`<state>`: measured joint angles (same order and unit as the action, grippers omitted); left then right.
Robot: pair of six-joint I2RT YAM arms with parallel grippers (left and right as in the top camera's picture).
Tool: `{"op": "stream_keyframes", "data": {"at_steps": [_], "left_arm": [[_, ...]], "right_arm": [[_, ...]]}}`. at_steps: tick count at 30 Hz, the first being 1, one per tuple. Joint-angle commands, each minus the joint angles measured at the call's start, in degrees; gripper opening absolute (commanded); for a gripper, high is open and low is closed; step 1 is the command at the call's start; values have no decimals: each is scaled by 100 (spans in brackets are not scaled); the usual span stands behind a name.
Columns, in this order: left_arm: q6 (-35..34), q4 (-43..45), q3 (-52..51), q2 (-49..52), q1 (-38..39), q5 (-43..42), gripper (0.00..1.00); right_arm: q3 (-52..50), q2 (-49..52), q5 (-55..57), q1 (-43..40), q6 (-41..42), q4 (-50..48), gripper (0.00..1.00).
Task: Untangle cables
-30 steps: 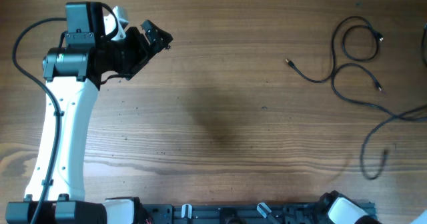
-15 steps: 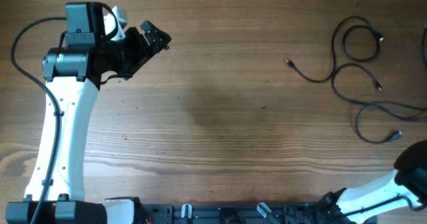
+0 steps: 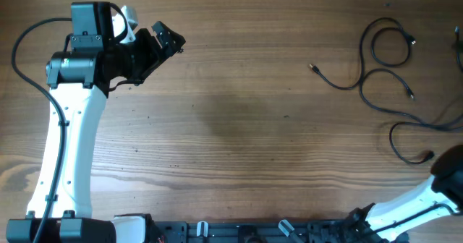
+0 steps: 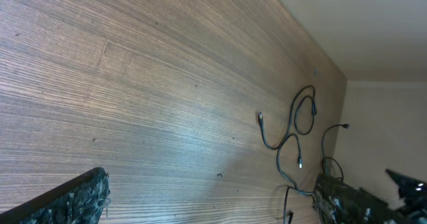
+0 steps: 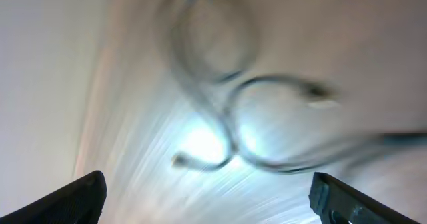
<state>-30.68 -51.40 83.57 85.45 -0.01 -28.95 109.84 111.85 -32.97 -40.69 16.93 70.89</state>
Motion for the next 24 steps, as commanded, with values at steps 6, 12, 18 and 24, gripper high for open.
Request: {"op": "stream_keyframes", "data": {"at_steps": [6, 12, 18, 24], "left_arm": [[87, 9, -9, -20, -11, 37, 100], [87, 9, -9, -20, -11, 37, 100], [87, 9, -9, -20, -11, 37, 100], [90, 9, -9, -20, -11, 37, 100]], "right_arm": [[186, -1762, -131, 3602, -1845, -52, 100], [396, -3440, 2850, 4437, -1635, 256, 100], [-57, -5637, 4026, 4439, -903, 1366, 100], [-1508, -6985, 4131, 4437, -146, 535, 100]]}}
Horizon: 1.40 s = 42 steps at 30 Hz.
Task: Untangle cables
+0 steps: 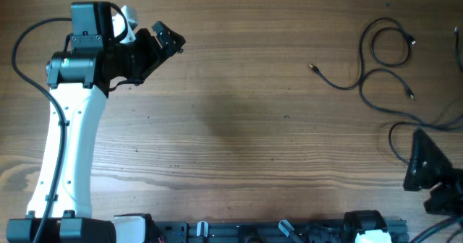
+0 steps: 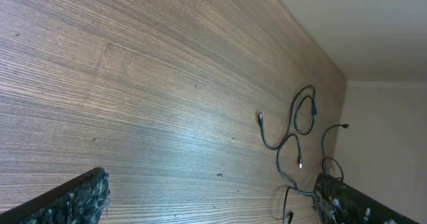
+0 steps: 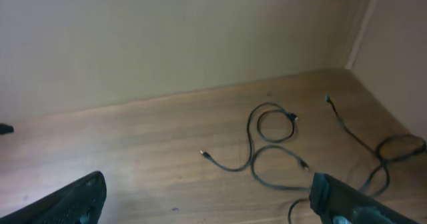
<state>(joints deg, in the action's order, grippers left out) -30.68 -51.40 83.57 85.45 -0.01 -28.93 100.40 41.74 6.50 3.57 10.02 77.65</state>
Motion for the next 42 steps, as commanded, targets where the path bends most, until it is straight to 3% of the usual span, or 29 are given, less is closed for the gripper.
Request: {"op": "stream_keyframes", "data": {"at_steps": [1, 6, 8, 12, 15, 16, 20, 24, 26, 32, 34, 36, 42], "left_arm": [[87, 9, -9, -20, -11, 35, 100], [90, 9, -9, -20, -11, 35, 100], [87, 11, -11, -20, -11, 35, 100], [87, 9, -9, -20, -11, 35, 100], [87, 9, -9, -20, -11, 35, 100], [87, 9, -9, -20, -11, 35, 100], [87, 9, -9, -20, -11, 35, 100], [87, 9, -9, -20, -11, 35, 100], [90, 9, -9, -20, -11, 35, 100], [87, 9, -11, -20, -11, 35, 100], [87, 9, -11, -20, -11, 35, 100], [87, 11, -11, -20, -11, 35, 100], [87, 9, -9, -20, -11, 35, 100]], "right_arm": [[-717, 44, 186, 11, 540, -15, 100], [-1386, 48, 138, 13, 538, 1145, 100], [-1508, 46, 39, 13, 505, 1108, 100], [-2553, -363, 363, -114, 496, -896, 100], [-3661, -953, 376, -181, 505, -2918, 100], [-4374, -1333, 243, -234, 516, -3982, 100], [-6448, -2284, 181, -243, 518, -6426, 100], [-7886, -2909, 184, -243, 953, -7613, 100], [-8531, -3314, 192, -243, 1300, -7945, 100], [-9739, -4153, 175, -243, 1224, -8059, 100], [-10015, -4153, -232, -243, 673, -7875, 100], [-10013, -4153, -990, -243, -463, -7761, 100], [-10010, -4109, -1047, -243, -544, -7775, 100]]}}
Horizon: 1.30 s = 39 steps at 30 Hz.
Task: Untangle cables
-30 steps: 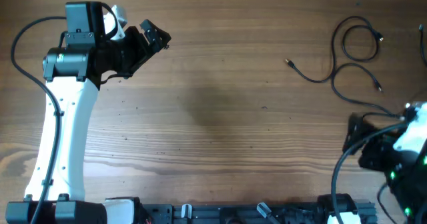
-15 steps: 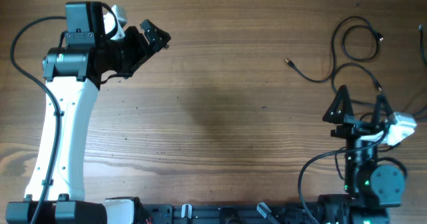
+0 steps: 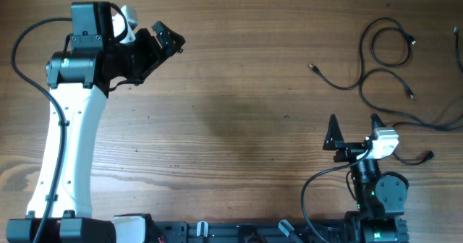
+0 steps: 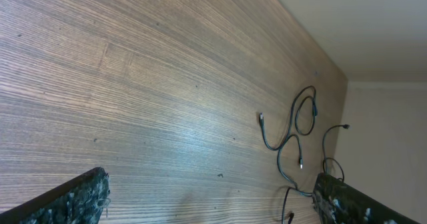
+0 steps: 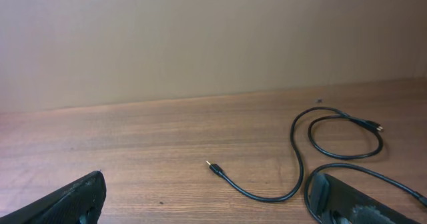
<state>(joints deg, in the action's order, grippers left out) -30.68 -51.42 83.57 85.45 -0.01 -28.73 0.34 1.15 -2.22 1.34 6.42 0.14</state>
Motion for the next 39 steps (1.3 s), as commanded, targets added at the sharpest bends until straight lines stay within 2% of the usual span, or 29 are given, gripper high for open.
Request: {"op": "stream_keyframes", "data": {"at_steps": [1, 8, 12, 14, 15, 17, 19, 20, 22, 28, 34, 39], "left_arm": [[87, 11, -9, -20, -11, 15, 100], [116, -63, -9, -20, -11, 15, 100], [199, -271, -11, -17, -26, 332, 100], [205, -299, -13, -122, -11, 789, 100], [673, -227, -129, -376, -11, 1012, 100], [1805, 225, -697, -1097, -11, 1019, 100], [2400, 822, -1519, -1971, -17, 1040, 100], [2490, 1145, -1993, -2446, -17, 1095, 100], [2490, 1834, -3134, -3506, -17, 1412, 100], [2455, 3976, -6133, -6336, -87, 1449, 100], [2424, 4697, -7764, -7849, -85, 1449, 100], [2424, 4743, -8282, -8343, -85, 1449, 100]], "right_arm": [[-4, -50, -173, -20, -184, -24, 100], [-4, -50, -173, -20, -181, -24, 100], [-4, -50, -173, -20, -184, -24, 100], [-4, -50, -173, -20, -181, -24, 100], [-4, -50, -173, -20, -181, -24, 100], [-4, -50, -173, -20, -186, -24, 100], [-4, -50, -173, -20, -184, -24, 100], [-4, -50, -173, -20, -184, -24, 100], [-4, -50, -173, -20, -181, -26, 100], [-4, -50, -173, -20, -184, -24, 100], [-4, -50, -173, -20, -184, -24, 100], [-4, -50, -175, -20, -184, -24, 100]]}}
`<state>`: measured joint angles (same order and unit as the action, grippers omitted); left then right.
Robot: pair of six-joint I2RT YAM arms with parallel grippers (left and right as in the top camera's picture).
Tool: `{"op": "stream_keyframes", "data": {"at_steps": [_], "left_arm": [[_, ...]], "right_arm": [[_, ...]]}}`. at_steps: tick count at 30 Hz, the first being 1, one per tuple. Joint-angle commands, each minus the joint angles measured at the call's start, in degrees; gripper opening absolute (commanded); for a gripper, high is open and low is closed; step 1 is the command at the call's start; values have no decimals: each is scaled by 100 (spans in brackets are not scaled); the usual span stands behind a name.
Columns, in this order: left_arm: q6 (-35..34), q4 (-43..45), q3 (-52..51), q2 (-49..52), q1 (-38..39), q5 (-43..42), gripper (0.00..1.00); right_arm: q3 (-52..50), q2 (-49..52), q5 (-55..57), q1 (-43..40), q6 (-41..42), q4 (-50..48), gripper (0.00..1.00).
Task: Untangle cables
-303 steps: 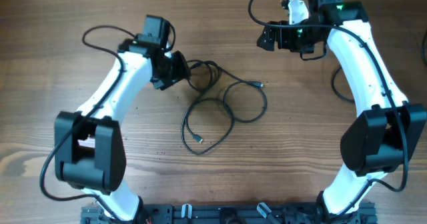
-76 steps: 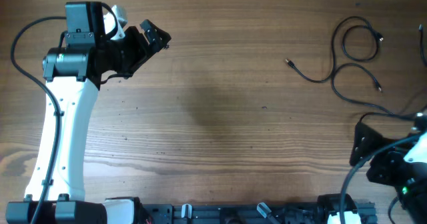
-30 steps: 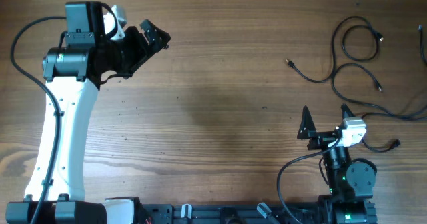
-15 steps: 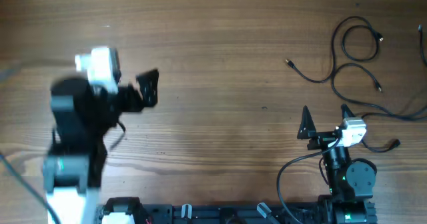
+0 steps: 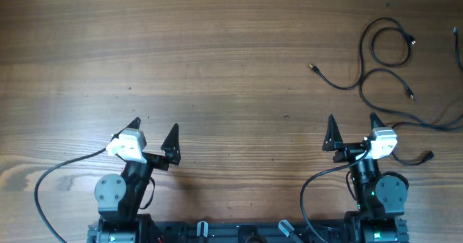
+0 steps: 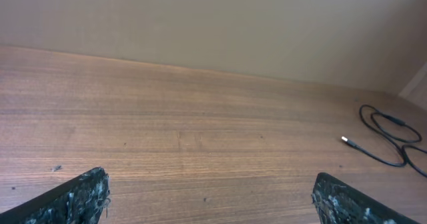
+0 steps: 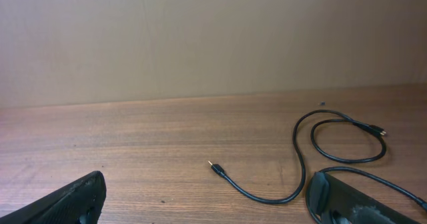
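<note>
Thin black cables [image 5: 359, 84] lie in loose loops at the table's far right, one plug end [image 5: 313, 68] pointing left. More cable [image 5: 396, 139] curls lower right. My left gripper [image 5: 153, 126] rests open and empty at the near left edge, far from them. My right gripper [image 5: 352, 121] stands open and empty at the near right, just short of the loops. In the right wrist view the plug [image 7: 217, 168] and its cable [image 7: 273, 201] lie ahead of the open gripper [image 7: 207, 207]. The left wrist view shows the plug [image 6: 345, 141] far right of the open gripper [image 6: 210, 211].
Bare wooden table [image 5: 231, 77] stretches between the two arms and left of the cables. A plain wall [image 7: 213, 37] stands behind the table's far edge. A further cable end [image 5: 457, 35] lies at the right border.
My left arm, which reached out over the far left of the table, is now folded back at the near left edge, gripper open. The right arm and the cables have not moved.
My right arm was low at the right edge by the cables, its view blurred, while the left reached over the far left. The right gripper then showed at the lower right, then stood folded at the near edge. Now the left is folded too. The cables lie unchanged.
</note>
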<state>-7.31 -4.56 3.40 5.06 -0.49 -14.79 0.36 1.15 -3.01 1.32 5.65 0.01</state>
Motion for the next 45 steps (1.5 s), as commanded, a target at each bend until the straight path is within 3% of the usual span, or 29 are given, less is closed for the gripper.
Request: {"op": "stream_keyframes", "data": {"at_steps": [1, 45], "left_arm": [[90, 72, -264, -369, -37, 55, 100], [90, 72, -264, -490, -63, 74, 100]], "right_arm": [[-7, -50, -94, -17, -107, -11, 100], [-7, -50, -96, -17, -105, -11, 100]]}}
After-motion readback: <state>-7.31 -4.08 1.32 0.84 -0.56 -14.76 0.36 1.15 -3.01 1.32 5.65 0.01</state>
